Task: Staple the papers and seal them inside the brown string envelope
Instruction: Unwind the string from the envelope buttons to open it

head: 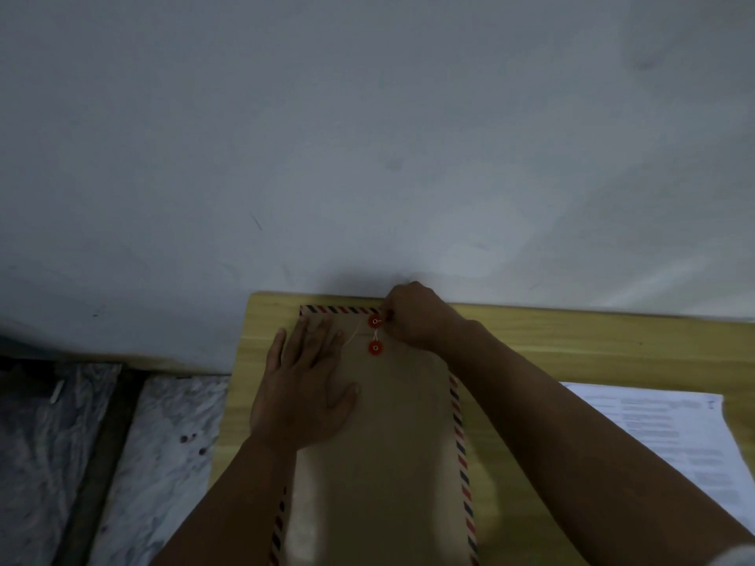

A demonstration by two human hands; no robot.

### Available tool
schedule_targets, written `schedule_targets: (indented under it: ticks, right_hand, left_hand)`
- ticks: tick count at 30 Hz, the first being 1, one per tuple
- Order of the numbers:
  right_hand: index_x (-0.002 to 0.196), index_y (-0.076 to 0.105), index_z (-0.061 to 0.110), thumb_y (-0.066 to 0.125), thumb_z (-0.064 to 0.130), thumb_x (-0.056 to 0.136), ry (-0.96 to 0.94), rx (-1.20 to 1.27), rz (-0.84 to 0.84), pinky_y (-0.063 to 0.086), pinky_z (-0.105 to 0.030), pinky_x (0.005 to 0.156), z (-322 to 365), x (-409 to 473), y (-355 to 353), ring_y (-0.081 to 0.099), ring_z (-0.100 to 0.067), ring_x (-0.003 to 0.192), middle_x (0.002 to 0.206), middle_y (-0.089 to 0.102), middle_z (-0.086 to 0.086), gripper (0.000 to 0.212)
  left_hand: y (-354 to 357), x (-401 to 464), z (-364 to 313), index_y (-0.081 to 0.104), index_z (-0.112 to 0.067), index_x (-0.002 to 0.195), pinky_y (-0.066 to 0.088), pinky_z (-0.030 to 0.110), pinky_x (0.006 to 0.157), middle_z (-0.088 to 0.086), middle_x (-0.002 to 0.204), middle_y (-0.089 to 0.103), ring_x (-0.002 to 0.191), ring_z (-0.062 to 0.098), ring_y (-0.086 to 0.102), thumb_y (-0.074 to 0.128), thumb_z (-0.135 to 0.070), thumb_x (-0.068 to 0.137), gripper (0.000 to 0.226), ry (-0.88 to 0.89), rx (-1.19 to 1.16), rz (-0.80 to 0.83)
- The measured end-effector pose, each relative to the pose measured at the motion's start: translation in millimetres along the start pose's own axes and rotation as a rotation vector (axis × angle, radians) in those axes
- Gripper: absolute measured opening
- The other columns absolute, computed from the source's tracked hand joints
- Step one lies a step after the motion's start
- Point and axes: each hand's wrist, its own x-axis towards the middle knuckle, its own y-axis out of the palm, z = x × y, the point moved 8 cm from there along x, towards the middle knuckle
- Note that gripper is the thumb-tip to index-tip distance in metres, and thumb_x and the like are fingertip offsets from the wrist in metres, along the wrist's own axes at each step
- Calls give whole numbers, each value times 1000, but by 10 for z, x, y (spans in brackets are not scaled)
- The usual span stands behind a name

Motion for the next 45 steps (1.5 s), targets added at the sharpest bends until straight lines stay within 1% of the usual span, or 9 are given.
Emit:
schedule_targets:
  ticks: [6,11,22,26,29,34,38,42,45]
  right_hand:
    - [110,73,27,60,30,92,-152,-57,-11,52,-35,78,213,10,47,59,-20,92,106,60,-1,23]
    - [94,73,16,50,28,95,-276,-253,-12,55,-40,72,391,42,103,63,-26,89,103,58,-3,26]
    - [121,53,6,46,29,100,-190,-242,-82,35,-34,65,229,30,133,61,-31,93,126,49,-10,32]
    - [106,57,11,50,31,97,-134,-151,-173,35,-32,64,128,-35,14,62,-31,88,111,56,-7,22]
    - [110,66,17,54,31,95,-245,-132,-70,46,-34,69,273,-38,35,61,-26,88,115,55,-3,24]
    - [88,67,11,60,19,89,-308,-421,43,37,-31,58,513,89,179,65,-27,86,98,63,-7,11]
    - [94,68,5,58,4,89,-344,-588,60,37,-33,62,714,72,163,67,-31,92,101,69,-11,11]
    - [66,66,2,80,-5,62,-430,-509,-50,22,-24,47,796,35,162,63,-31,51,72,65,-17,15]
    - [109,64,5,61,19,91,-253,-447,-48,27,-32,51,499,96,204,66,-33,77,114,60,-14,23]
  left_hand:
    - [-10,-10,-10,45,-20,151,19,56,123,5,167,27,157,30,14,46,-66,91,76,-4,11,-11]
    - [-18,-9,-21,42,-20,153,21,57,122,5,167,25,157,31,14,46,-65,91,77,7,18,-7]
    - [12,-4,2,38,-16,155,17,55,125,4,169,20,158,27,6,44,-68,92,82,-9,0,26]
    - [13,2,-13,41,-16,153,17,55,125,4,168,21,158,28,8,46,-67,91,81,-3,-2,33]
    - [18,10,-5,40,-17,154,16,56,124,4,169,20,158,28,7,45,-67,91,81,-8,10,44]
    - [17,7,-3,36,-17,156,17,56,124,4,169,18,158,29,6,43,-68,92,82,-5,18,53]
    - [-4,9,-13,33,-17,157,18,56,124,4,169,19,158,30,8,42,-68,92,83,-4,-3,28]
    - [-15,6,-15,30,-16,158,18,55,124,4,169,19,158,28,7,42,-68,92,85,-8,1,26]
    - [-8,2,-17,34,-16,157,19,56,123,4,169,20,158,29,8,43,-68,92,84,-3,6,23]
